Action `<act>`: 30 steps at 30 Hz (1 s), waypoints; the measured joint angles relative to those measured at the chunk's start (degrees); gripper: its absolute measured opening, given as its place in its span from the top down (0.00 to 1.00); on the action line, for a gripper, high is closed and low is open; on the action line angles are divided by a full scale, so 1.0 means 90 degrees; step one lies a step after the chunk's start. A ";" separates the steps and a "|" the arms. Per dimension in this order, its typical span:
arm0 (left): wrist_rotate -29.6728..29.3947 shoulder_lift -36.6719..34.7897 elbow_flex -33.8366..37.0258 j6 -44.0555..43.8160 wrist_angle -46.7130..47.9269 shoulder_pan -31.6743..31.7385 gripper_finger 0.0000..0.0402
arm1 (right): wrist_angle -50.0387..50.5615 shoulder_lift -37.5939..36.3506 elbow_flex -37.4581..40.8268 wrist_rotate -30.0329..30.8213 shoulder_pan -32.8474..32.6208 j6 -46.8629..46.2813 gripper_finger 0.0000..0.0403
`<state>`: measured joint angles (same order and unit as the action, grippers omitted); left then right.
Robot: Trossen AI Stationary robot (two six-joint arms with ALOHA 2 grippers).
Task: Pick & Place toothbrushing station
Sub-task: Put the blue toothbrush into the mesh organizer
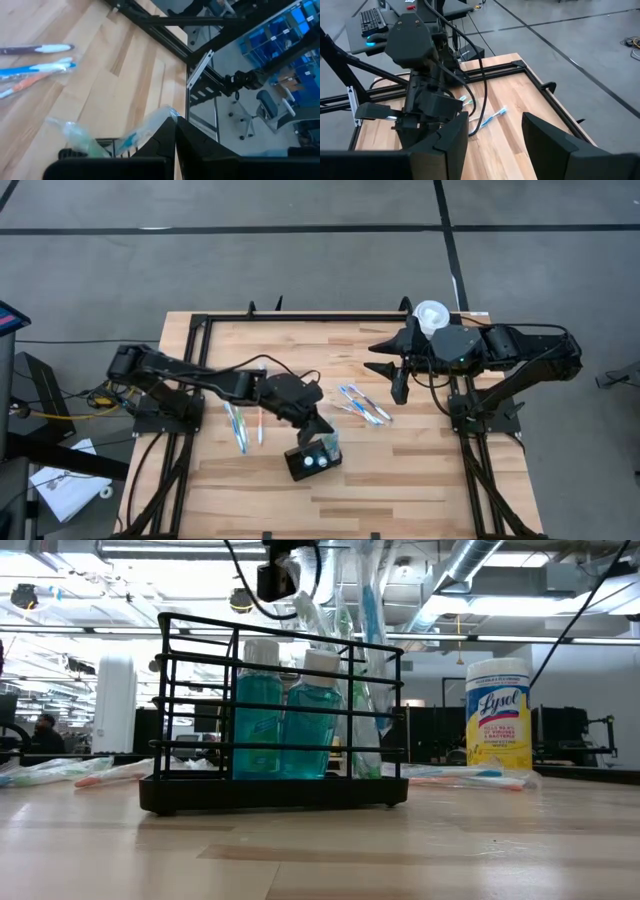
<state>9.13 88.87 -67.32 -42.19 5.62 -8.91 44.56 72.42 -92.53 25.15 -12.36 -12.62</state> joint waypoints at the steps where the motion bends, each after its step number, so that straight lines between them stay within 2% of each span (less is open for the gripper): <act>1: 0.0034 0.0051 -0.0041 0.0002 -0.0023 0.0001 1.00 | -0.0002 0.0000 0.0000 0.0000 0.0000 0.0026 0.57; 19: 0.0054 0.0552 -0.0052 0.0007 -0.0091 -0.0077 1.00 | -0.0002 -0.0002 -0.0002 -0.0324 0.0002 0.0133 0.57; 24: 0.0058 0.0781 -0.0050 -0.0005 -0.0452 -0.0186 1.00 | 0.0000 -0.0002 -0.0002 -0.0338 -0.0049 0.0131 0.57; 27: 0.0044 0.0800 -0.0048 -0.0004 -0.0619 -0.0182 0.97 | -0.0002 -0.0002 -0.0001 -0.0335 -0.0049 0.0121 0.57; 30: 0.0023 0.0795 -0.0046 -0.0005 -0.0716 -0.0159 0.88 | -0.0001 -0.0002 -0.0001 -0.0332 -0.0046 0.0119 0.57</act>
<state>9.34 96.03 -67.73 -42.24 -0.82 -10.35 44.54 72.40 -92.54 22.15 -12.77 -11.55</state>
